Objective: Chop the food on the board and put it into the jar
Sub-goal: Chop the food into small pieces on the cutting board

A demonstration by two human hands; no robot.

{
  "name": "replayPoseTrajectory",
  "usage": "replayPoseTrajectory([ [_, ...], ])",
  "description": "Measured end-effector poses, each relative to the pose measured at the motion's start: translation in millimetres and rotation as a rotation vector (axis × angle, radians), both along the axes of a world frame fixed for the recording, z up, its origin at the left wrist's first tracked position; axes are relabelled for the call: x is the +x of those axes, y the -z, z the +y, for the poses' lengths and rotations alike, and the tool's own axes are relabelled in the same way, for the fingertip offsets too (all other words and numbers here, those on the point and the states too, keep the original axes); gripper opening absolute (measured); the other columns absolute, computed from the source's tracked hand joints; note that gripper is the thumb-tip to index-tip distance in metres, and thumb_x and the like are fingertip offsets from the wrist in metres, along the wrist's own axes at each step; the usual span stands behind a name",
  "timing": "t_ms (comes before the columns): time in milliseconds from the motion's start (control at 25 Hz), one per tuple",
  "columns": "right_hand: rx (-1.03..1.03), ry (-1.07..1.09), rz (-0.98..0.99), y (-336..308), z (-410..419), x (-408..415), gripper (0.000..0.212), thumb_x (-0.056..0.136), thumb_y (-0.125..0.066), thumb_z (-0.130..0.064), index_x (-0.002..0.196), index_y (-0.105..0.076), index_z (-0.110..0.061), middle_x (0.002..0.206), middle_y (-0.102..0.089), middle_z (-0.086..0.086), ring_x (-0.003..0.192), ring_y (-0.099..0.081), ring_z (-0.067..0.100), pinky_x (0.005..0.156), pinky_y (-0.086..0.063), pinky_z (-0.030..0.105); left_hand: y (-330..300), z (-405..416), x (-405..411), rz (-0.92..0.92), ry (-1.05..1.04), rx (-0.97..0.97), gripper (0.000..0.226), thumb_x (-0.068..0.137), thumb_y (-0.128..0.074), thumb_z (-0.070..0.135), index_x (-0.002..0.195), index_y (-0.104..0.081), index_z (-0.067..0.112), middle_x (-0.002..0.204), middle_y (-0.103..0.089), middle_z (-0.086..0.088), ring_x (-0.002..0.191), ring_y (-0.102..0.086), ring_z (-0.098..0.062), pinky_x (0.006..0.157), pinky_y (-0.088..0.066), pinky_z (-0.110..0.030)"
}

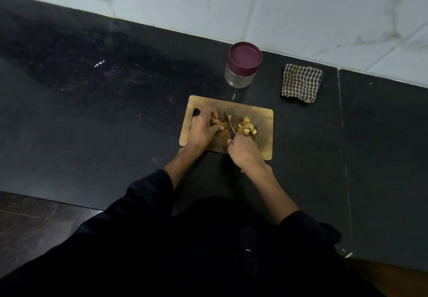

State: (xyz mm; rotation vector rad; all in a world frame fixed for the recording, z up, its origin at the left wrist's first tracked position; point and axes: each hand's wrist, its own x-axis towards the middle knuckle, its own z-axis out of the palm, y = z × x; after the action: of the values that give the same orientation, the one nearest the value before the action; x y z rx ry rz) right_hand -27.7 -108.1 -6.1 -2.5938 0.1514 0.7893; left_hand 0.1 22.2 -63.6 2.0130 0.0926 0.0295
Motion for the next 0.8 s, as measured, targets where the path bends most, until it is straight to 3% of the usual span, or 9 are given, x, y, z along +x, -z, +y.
replayPoseTrajectory([
  [360,-0.027,-0.007,0.038,-10,4,6,0.025,0.102,-0.044,-0.023,0.118,-0.055,-0.008,0.102,-0.059,0.01,0.094,-0.065,0.027,0.084,-0.057,0.045,-2,1,-1,-0.003,0.002,-0.006,0.032,0.077,-0.073,-0.001,0.091,-0.048,0.014,0.08,-0.069,-0.002,0.079,-0.069,-0.009,0.074,-0.056,-0.024],
  [680,-0.037,-0.006,0.093,-17,6,11,0.027,0.102,-0.042,-0.024,0.115,-0.057,-0.006,0.089,-0.056,0.008,0.091,-0.065,0.027,0.084,-0.058,0.044,-2,1,0,0.014,0.008,-0.023,0.031,0.077,-0.072,-0.002,0.091,-0.048,0.013,0.08,-0.067,-0.001,0.08,-0.069,-0.009,0.076,-0.057,-0.027],
  [800,-0.041,0.01,0.119,-22,6,13,0.029,0.103,-0.041,-0.025,0.117,-0.057,-0.006,0.089,-0.058,0.01,0.083,-0.066,0.026,0.076,-0.059,0.039,-2,1,0,0.012,0.018,-0.02,0.03,0.078,-0.071,-0.002,0.091,-0.049,0.013,0.081,-0.068,-0.003,0.081,-0.068,-0.009,0.076,-0.056,-0.026],
])
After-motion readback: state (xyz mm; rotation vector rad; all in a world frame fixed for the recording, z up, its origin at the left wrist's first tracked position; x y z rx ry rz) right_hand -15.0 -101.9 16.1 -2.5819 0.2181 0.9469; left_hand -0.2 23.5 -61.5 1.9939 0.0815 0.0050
